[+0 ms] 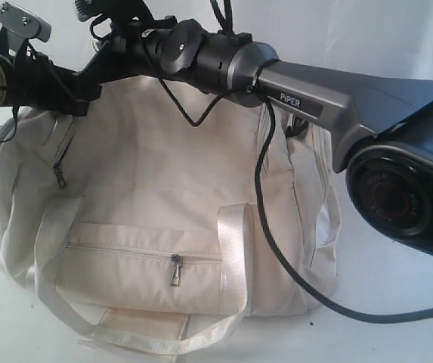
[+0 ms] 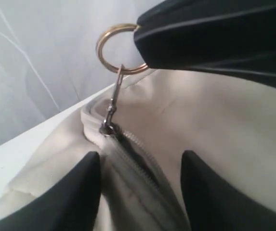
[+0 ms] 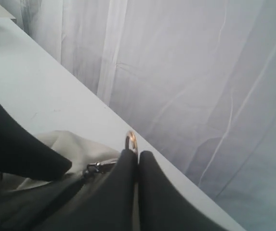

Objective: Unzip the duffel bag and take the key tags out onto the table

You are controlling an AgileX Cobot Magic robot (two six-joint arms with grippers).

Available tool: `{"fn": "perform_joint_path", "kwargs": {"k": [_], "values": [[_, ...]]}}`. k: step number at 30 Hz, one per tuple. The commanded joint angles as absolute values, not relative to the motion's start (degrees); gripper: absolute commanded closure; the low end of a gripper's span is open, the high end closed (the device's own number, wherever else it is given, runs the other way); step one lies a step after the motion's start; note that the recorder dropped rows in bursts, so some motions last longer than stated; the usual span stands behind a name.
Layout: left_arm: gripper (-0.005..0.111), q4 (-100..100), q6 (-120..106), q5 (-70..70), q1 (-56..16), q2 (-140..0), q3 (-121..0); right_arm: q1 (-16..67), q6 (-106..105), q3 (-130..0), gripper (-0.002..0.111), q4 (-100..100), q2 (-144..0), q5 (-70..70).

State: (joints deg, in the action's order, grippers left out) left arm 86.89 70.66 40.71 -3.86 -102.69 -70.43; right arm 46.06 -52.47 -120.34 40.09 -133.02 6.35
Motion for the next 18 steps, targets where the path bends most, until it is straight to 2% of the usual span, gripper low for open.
{"fn": "perform_joint_path", "kwargs": {"k": [1, 3, 4, 5, 7, 9, 13, 18], "values": [[0.054, 88.17, 73.65, 40.99, -4.02, -102.72, -70.73, 45.61, -52.21, -120.57, 0.108, 40.41, -132.11, 5.99], [0.057, 91.80, 76.19, 40.72, -4.02, -102.72, -70.73, 45.61, -52.21, -120.57, 0.108, 40.41, -132.11, 6.48], [0.066, 95.34, 78.95, 40.35, -3.41, -102.72, -70.73, 45.49, -52.21, -120.57, 0.108, 40.29, -132.01, 6.88], [0.070, 96.71, 80.24, 40.35, -3.17, -102.72, -70.73, 45.21, -52.21, -120.57, 0.108, 40.29, -132.02, 7.17], [0.090, 99.95, 81.12, 42.41, -1.94, -102.72, -70.73, 44.08, -52.21, -120.57, 0.108, 41.46, -131.89, 8.22], [0.105, 99.95, 82.67, 42.65, -1.84, -102.62, -70.73, 43.39, -52.21, -120.57, 0.108, 41.81, -131.39, 9.84], [0.107, 99.95, 84.02, 48.98, -0.94, -101.64, -70.60, 42.67, -49.74, -120.57, 0.108, 41.96, -130.07, 11.02], [0.107, 99.95, 86.82, 56.01, 3.90, -99.85, -70.60, 41.63, -49.47, -120.57, 0.108, 42.53, -128.81, 14.59]]}}
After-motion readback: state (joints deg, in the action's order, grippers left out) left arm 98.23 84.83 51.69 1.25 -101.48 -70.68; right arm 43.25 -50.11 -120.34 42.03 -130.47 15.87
